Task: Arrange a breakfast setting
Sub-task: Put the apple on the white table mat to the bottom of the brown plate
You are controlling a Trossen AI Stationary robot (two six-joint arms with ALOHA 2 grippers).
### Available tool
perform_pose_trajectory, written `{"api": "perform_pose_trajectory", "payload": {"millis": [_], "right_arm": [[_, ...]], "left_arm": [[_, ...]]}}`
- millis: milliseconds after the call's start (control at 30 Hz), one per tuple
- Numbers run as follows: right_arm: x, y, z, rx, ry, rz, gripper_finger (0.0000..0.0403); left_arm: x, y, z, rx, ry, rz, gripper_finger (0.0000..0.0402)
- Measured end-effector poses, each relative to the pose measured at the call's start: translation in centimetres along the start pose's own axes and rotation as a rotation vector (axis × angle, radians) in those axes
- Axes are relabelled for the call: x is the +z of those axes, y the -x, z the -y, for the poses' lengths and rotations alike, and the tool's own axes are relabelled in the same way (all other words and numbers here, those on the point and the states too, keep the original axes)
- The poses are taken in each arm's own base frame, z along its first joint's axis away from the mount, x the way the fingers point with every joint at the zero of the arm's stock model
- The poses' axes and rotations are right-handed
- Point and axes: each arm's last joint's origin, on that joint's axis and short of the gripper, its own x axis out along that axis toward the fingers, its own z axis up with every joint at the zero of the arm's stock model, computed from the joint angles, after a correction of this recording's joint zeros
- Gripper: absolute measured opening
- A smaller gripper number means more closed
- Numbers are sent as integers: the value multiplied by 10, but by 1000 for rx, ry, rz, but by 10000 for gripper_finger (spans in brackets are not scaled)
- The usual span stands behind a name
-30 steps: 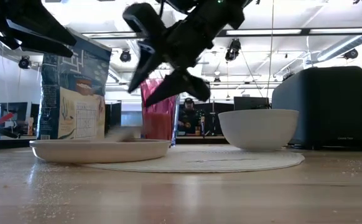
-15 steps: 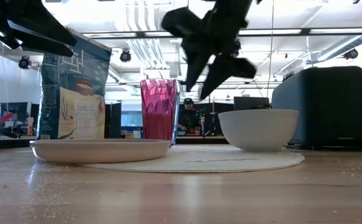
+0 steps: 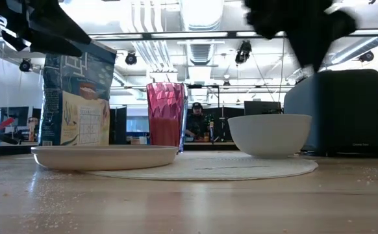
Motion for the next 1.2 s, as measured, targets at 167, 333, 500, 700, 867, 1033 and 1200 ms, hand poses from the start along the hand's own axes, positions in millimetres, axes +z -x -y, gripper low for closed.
{"api": "perform_pose_trajectory", "payload": {"millis": [167, 333, 500, 700, 867, 1033, 1200], "right_arm": [[-44, 4, 4, -104, -104, -53, 137], [-88, 4, 6, -169, -201, -168, 133], [-122, 3, 6, -216, -240, -273, 137], [-148, 3, 9, -264, -247, -366, 165], [-169, 2, 8, -259, -196, -489, 196], [-187, -3, 13, -314, -185, -529, 217], [-197, -15, 20, -339, -153, -502, 221]], "left_arm": [[0, -1, 4, -8, 19, 13, 307], [1, -1, 4, 1, 16, 37, 307], [2, -1, 4, 1, -29, 42, 307], [6, 1, 6, -3, -71, 45, 307], [8, 2, 5, -8, -68, 45, 307], [8, 2, 5, -12, -62, 41, 307], [9, 2, 6, -32, -37, 19, 307]]}}
